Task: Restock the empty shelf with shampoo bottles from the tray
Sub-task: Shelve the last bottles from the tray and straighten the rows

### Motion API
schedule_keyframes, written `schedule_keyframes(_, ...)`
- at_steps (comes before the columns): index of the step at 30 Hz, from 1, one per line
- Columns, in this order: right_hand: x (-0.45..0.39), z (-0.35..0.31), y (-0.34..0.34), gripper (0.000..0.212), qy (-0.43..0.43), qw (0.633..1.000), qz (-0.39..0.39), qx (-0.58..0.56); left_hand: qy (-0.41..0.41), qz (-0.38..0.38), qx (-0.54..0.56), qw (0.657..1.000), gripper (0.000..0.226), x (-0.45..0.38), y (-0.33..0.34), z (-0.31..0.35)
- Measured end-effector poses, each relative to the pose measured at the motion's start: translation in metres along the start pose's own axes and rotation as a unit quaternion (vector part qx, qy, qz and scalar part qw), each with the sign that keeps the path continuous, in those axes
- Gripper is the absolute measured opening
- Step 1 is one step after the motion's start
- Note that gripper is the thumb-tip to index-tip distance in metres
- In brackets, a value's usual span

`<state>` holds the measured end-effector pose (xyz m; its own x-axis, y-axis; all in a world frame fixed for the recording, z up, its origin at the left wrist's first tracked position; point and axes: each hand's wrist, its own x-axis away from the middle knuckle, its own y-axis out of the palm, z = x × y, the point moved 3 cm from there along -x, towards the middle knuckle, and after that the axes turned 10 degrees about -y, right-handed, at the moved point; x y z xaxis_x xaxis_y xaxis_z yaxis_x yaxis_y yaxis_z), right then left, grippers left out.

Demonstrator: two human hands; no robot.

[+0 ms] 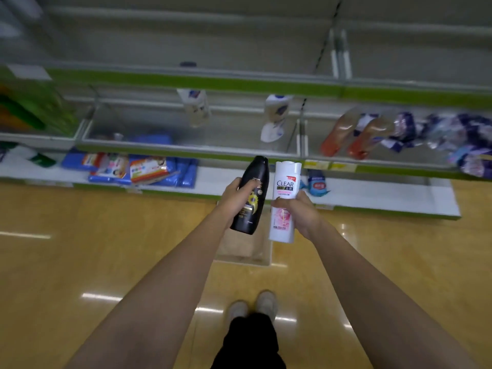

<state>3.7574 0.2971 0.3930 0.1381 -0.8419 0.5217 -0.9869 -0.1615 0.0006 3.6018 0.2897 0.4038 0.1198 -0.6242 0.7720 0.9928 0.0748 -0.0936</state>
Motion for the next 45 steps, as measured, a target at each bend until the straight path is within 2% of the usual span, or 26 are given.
schedule_keyframes(2,0.017,-0.034,-0.012,0.029,-0.031,1.000,0.004,0.002,0.021,-0.024,0.007,0.999,0.015,0.022,0.006,0.028)
schedule_keyframes(5,0.045,-0.086,-0.036,0.033,-0.070,0.997,0.036,0.003,0.063,-0.054,0.009,0.996,0.020,0.060,0.023,0.071)
schedule_keyframes(8,0.071,-0.134,-0.063,0.034,-0.118,0.990,0.070,0.010,0.123,-0.070,0.001,0.990,0.035,0.094,0.048,0.115)
schedule_keyframes(11,0.098,-0.171,-0.089,0.023,-0.156,0.984,0.080,0.023,0.164,-0.088,-0.009,0.982,0.048,0.124,0.074,0.149)
schedule_keyframes(15,0.127,-0.214,-0.131,0.034,-0.189,0.977,0.095,0.026,0.215,-0.106,-0.020,0.971,0.038,0.163,0.111,0.189)
schedule_keyframes(18,0.144,-0.245,-0.165,0.047,-0.209,0.972,0.105,0.030,0.263,-0.105,-0.022,0.959,0.040,0.192,0.139,0.223)
schedule_keyframes(22,0.166,-0.286,-0.216,0.033,-0.247,0.961,0.114,0.048,0.306,-0.107,-0.021,0.946,0.032,0.224,0.184,0.257)
schedule_keyframes(25,0.177,-0.309,-0.257,0.040,-0.275,0.952,0.123,0.051,0.332,-0.111,-0.016,0.937,0.031,0.242,0.221,0.277)
schedule_keyframes(27,0.185,-0.322,-0.281,0.028,-0.294,0.946,0.124,0.057,0.352,-0.100,-0.020,0.931,0.033,0.254,0.242,0.288)
schedule_keyframes(29,0.192,-0.333,-0.303,0.019,-0.307,0.941,0.127,0.063,0.358,-0.103,-0.022,0.928,0.035,0.264,0.262,0.298)
schedule_keyframes(33,0.192,-0.344,-0.338,0.034,-0.310,0.943,0.118,0.033,0.351,-0.112,-0.015,0.930,0.043,0.275,0.296,0.315)
schedule_keyframes(35,0.187,-0.351,-0.351,0.030,-0.311,0.943,0.115,0.032,0.347,-0.118,-0.017,0.930,0.051,0.276,0.310,0.324)
schedule_keyframes(40,0.163,-0.369,-0.378,0.024,-0.334,0.935,0.113,0.037,0.351,-0.121,-0.018,0.929,0.053,0.263,0.338,0.358)
schedule_keyframes(45,0.141,-0.388,-0.413,0.019,-0.347,0.925,0.156,0.026,0.366,-0.131,-0.014,0.921,0.039,0.237,0.379,0.397)
